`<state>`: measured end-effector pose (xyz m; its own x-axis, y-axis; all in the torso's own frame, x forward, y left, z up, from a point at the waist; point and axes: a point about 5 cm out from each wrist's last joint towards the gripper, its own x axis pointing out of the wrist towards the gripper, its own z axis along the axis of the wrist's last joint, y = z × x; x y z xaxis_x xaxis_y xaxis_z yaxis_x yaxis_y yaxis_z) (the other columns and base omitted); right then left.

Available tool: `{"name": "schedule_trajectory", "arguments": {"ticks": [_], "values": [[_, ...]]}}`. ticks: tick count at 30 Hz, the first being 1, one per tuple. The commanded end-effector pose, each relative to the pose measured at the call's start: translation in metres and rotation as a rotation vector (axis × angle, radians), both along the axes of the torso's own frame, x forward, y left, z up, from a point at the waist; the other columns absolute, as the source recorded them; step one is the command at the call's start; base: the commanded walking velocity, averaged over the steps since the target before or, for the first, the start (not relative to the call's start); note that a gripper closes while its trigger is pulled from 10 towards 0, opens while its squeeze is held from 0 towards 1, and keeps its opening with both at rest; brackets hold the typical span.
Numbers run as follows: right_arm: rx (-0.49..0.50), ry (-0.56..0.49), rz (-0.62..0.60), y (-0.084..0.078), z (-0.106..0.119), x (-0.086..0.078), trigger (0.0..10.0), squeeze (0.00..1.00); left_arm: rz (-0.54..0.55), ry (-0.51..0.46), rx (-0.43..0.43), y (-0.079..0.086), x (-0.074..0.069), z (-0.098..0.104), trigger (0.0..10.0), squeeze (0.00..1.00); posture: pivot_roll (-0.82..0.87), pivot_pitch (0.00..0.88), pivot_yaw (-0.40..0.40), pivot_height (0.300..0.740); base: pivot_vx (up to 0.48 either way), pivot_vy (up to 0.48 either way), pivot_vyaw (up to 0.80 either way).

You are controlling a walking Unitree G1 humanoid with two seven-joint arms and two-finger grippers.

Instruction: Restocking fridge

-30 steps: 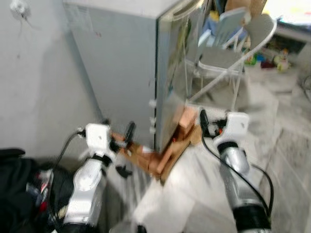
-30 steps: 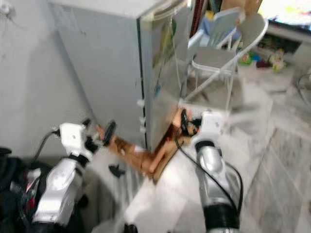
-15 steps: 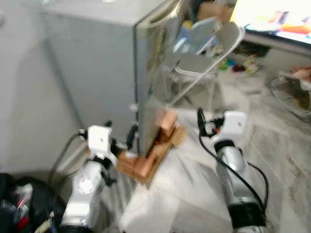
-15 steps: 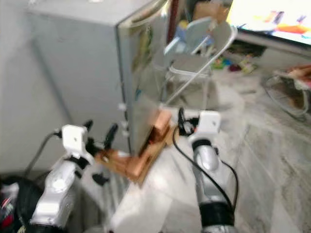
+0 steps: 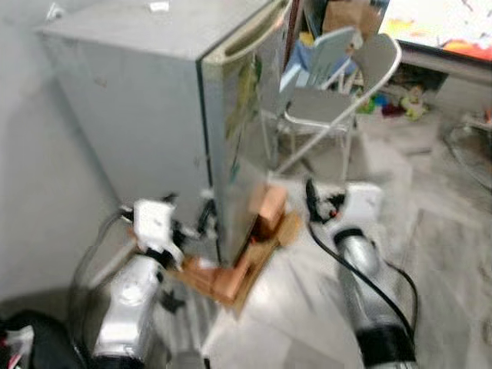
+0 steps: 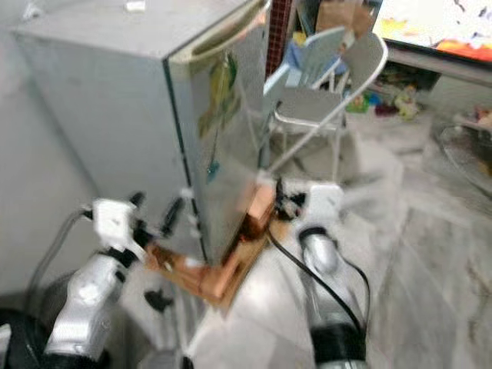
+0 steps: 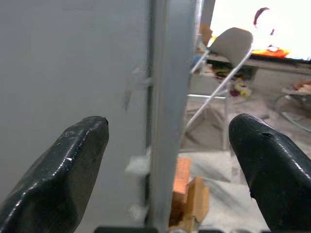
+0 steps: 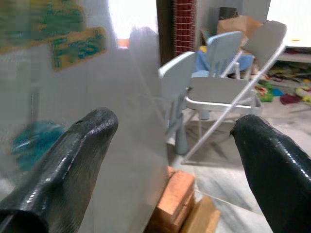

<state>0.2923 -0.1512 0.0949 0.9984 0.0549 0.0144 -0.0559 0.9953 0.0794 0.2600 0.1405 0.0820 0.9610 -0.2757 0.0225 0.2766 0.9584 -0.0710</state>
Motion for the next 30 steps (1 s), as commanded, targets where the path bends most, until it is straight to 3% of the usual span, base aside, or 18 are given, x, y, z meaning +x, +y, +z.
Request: {"name": "schedule_trajectory", "arguments": {"ticks": [1, 9, 16, 20, 25, 30], "values": [[-0.015, -0.003, -0.04, -0.014, 0.001, -0.002, 10.0, 0.0, -0.039, -0.015, -0.015, -0.011, 0.002, 0.004, 10.0, 0.0, 0.06, 0.0, -0.01, 0.74, 0.0, 0.0, -0.8], [-0.021, -0.008, -0.041, -0.015, 0.004, -0.004, 10.0, 0.0, -0.035, -0.021, -0.012, -0.008, 0.013, 0.007, 10.0, 0.0, 0.04, 0.0, -0.017, 0.74, 0.0, 0.0, -0.8], [-0.027, -0.007, -0.046, -0.018, 0.004, -0.008, 10.0, 0.0, 0.024, -0.035, 0.008, 0.002, 0.023, 0.01, 10.0, 0.0, 0.03, 0.0, -0.011, 0.74, 0.0, 0.0, 0.0], [-0.028, -0.004, -0.048, -0.019, 0.004, -0.009, 10.0, 0.0, 0.065, -0.039, 0.012, 0.007, 0.024, 0.011, 10.0, 0.0, 0.03, 0.0, -0.01, 0.74, 0.0, 0.0, 0.0], [-0.033, 0.007, -0.048, -0.02, 0.002, -0.014, 10.0, 0.0, 0.19, -0.044, 0.025, 0.025, 0.025, 0.011, 10.0, 0.0, 0.02, 0.0, -0.008, 0.74, 0.0, 0.0, 0.0], [-0.038, 0.017, -0.048, -0.021, 0.0, -0.016, 10.0, 0.0, 0.215, -0.031, 0.052, 0.03, 0.024, 0.007, 10.0, 0.0, 0.02, 0.0, -0.01, 0.74, 0.0, 0.0, 0.0]]}}
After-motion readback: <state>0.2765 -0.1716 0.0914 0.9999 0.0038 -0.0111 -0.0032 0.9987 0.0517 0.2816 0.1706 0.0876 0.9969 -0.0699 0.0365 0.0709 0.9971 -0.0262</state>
